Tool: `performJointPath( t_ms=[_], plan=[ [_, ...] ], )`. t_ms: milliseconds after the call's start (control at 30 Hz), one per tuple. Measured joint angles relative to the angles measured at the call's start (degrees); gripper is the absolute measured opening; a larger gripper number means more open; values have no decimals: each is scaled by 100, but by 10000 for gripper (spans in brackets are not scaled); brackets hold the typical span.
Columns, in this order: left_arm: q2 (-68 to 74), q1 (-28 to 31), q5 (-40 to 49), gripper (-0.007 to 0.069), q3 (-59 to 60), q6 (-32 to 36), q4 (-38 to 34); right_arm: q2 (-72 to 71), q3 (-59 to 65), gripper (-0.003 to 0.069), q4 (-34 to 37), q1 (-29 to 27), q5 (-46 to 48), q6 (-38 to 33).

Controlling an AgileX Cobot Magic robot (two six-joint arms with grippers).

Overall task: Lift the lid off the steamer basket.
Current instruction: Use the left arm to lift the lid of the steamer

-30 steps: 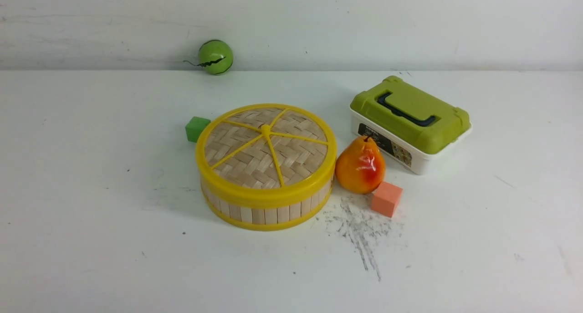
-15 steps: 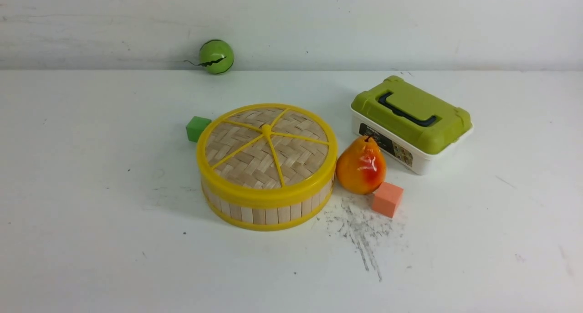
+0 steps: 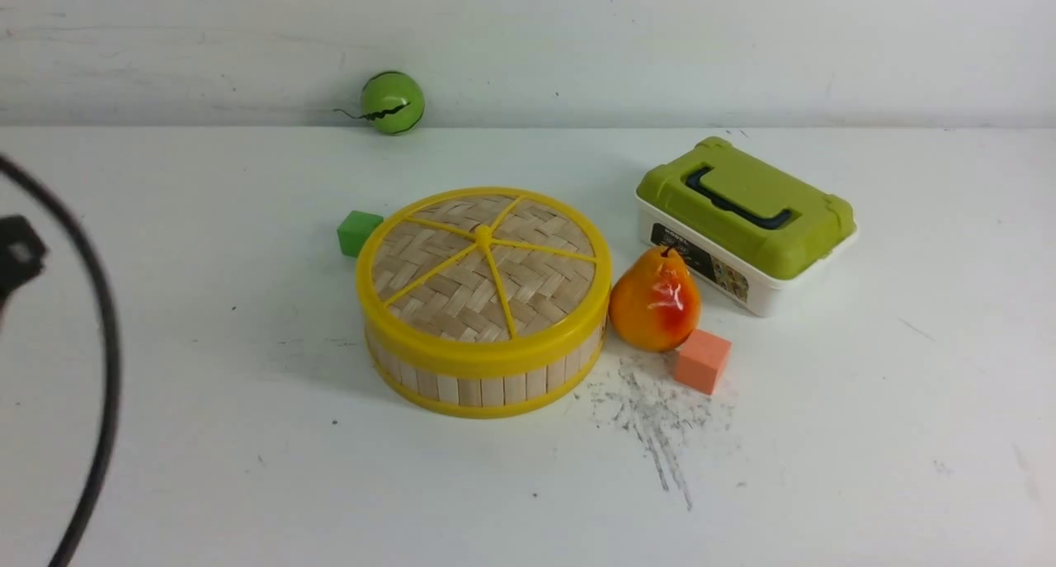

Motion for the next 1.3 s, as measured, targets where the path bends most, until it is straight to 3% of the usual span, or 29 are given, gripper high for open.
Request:
performJointPath(
  t_ms=[133,233,400,433,533,600,733,800,967,1167,1300],
  plan=[
    [1087,0,223,36,-249,-226,-501,0,0,239,0,0,0,0],
    [1836,-17,941,36,-755,35,-748,0,0,239,0,0,0,0],
    [2956,-17,2483,27,-1934,1660,-1557,0,0,239,0,0,0,0],
    [2994,-17,2599,25,-1979,1742,-1612,0,0,239,0,0,0,0],
    [3573,-22,3360,-13,-2716,3067,-2835,0,0,239,0,0,0,0],
    [3796,-74,3540,-13,-3016,3473,-3315,0,0,239,0,0,0,0],
    [4128,-284,3680,-13,-3632,3664,-3572,0,0,239,0,0,0,0],
    [4345,-459,3775,-13,-4032,3526,-3480,0,0,239,0,0,0,0],
    [5344,-1321,4220,-13,-5404,2305,-1683,0,0,239,0,0,0,0],
    [6194,-1910,4823,-11,-6680,807,383,0,0,239,0,0,0,0],
    [6608,-2115,4950,52,-7258,566,1027,0,0,239,0,0,0,0]
  ],
)
